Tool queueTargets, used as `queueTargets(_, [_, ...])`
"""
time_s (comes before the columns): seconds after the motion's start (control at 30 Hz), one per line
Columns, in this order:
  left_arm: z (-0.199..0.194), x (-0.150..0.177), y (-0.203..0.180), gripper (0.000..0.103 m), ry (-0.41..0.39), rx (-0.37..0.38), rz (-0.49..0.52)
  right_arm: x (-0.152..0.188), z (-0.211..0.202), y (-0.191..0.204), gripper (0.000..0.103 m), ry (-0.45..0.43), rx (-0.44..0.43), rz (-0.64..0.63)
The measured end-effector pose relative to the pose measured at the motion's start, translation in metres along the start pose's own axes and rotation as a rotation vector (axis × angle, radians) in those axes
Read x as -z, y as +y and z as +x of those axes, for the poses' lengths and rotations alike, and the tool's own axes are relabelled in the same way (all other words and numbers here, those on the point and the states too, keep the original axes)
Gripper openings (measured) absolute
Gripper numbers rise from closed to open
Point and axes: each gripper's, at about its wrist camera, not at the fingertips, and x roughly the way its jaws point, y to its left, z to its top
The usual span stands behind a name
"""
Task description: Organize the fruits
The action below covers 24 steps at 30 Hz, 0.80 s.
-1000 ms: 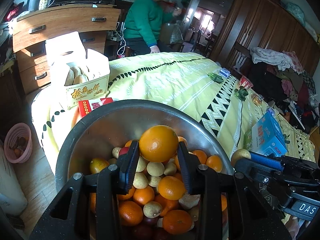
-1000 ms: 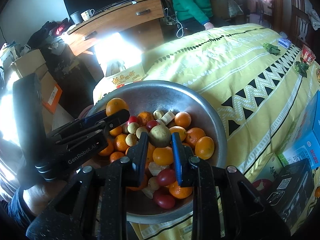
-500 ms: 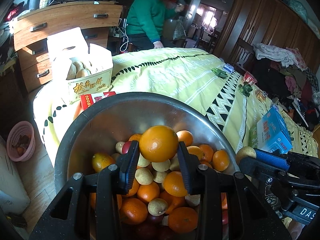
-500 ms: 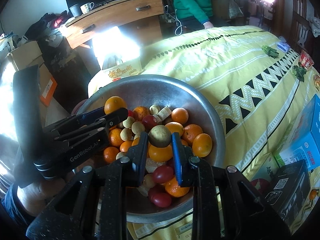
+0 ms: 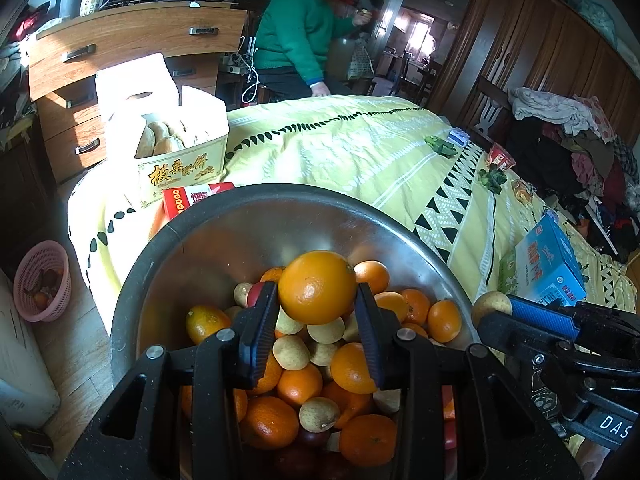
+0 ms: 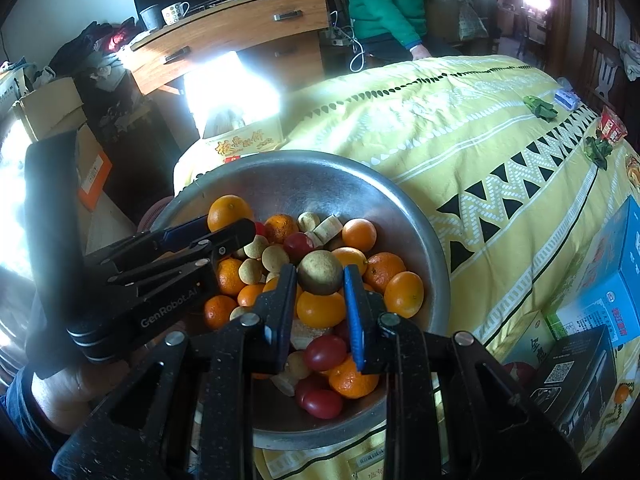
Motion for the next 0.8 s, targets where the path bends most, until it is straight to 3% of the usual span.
queueTargets(0.43, [0.004,0.001,0.007,0.040,0.015,-0.022,-0.027,0.000,0.004,-0.002,0.025,0.006,-0.003,-0.001])
queueTargets(0.53, [0.003,0.002,0.007,0.055,0.013,-0.022,-0.033,0.000,0.005,-0.003,0.027,0.002,0.001,0.004])
queueTargets(0.57, [0.002,0.001,0.007,0.059,0.010,-0.023,-0.035,0.000,0.005,-0.004,0.039,0.001,0.002,0.008])
queueTargets(0.6, [0.002,0.001,0.007,0.063,0.010,-0.026,-0.039,0.001,0.005,-0.005,0.059,-0.002,-0.001,0.013])
queueTargets(0.63, [0.001,0.000,0.007,0.073,0.011,-0.027,-0.045,0.001,0.004,-0.005,0.068,-0.005,-0.003,0.017])
queueTargets(0.67, [0.000,0.000,0.007,0.075,0.007,-0.028,-0.049,0.002,0.002,-0.005,0.077,-0.008,-0.004,0.017])
queueTargets(0.8, [-0.007,-0.003,0.002,0.075,-0.002,-0.028,-0.049,0.002,-0.012,-0.003,0.076,-0.038,0.016,0.003])
